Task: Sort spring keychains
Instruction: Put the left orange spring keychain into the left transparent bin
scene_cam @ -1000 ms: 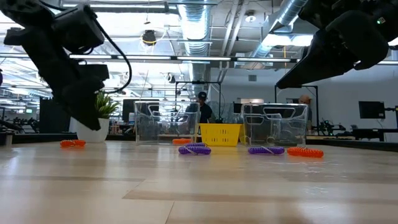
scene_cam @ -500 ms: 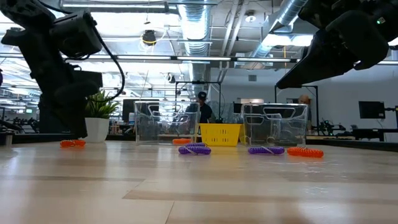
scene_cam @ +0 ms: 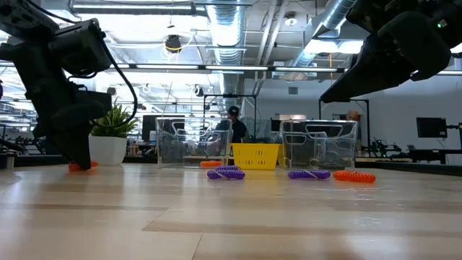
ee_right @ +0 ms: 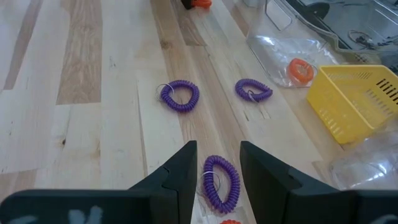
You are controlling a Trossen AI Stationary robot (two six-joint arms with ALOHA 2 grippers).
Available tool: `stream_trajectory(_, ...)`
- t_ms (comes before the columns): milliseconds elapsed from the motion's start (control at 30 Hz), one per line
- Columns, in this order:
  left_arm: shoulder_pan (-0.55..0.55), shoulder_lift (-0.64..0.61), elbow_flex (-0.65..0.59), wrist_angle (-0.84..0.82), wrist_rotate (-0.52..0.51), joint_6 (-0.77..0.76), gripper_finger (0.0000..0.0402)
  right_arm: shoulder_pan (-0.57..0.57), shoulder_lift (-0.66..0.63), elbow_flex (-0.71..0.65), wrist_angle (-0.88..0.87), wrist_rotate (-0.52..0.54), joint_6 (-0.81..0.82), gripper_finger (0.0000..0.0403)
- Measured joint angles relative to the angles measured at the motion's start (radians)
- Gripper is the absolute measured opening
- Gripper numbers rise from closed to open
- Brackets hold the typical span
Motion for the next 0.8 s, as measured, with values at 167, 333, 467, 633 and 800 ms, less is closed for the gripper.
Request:
stream_trajectory(167, -0.003, -0.001, -0.002, 0.035, 0.013, 0.064, 0.0072, 0.0, 0.0, 0.0, 0.0, 0.0, 0.0, 0.0114)
stream_trajectory(333, -0.037, 0.002, 0.016, 0.075, 0.065, 0.108, 0.0032, 0.0, 0.0, 0.0, 0.0, 0.0, 0.0, 0.0114)
stream_trajectory(467, -0.088, 0.003, 0.025, 0.128, 0.124, 0.155, 0.0029, 0.0, 0.0, 0.0, 0.0, 0.0, 0.0, 0.0114)
stream_trajectory(633, -0.163, 0.002, 0.06, 0.242, 0.123, 0.262, 0.0039, 0.0, 0.0, 0.0, 0.0, 0.0, 0.0, 0.0114)
stream_trajectory(800, -0.227, 0.002, 0.118, 0.442, 0.027, 0.503, 0.0037, 0.0, 0.0, 0.0, 0.0, 0.0, 0.0, 0.0114)
